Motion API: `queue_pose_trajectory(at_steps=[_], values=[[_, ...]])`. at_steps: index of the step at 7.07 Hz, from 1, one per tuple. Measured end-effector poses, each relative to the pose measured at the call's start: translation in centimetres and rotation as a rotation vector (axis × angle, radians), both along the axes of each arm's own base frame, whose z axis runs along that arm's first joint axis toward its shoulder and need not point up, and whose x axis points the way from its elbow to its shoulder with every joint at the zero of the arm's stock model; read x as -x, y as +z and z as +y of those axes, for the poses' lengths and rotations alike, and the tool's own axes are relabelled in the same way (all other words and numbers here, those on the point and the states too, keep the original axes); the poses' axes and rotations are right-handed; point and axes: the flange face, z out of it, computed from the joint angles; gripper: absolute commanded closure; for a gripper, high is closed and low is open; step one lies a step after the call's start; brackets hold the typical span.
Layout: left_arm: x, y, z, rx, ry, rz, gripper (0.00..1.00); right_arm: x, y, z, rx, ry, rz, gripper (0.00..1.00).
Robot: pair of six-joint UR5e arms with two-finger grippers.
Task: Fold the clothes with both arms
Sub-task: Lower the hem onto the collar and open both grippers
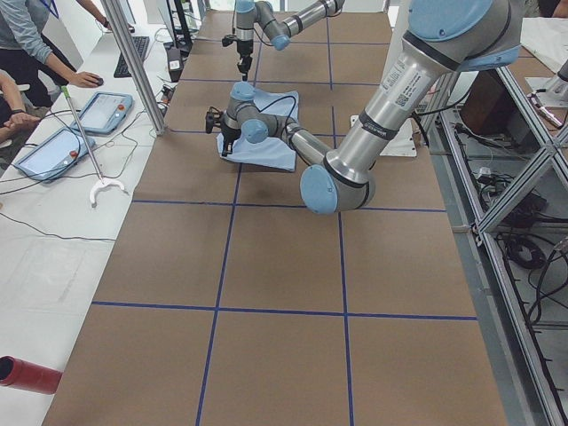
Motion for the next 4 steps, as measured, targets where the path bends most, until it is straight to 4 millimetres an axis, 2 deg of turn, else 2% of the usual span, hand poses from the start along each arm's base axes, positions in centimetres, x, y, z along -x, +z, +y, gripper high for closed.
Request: queue_pose_trajectory(at_steps=[4], values=[[-0.3, 0.1, -0.1, 0.004, 0.001, -0.003, 1.00, 1.5, -0.5, -2.7, -0.004, 0.038, 0.042, 1.00]])
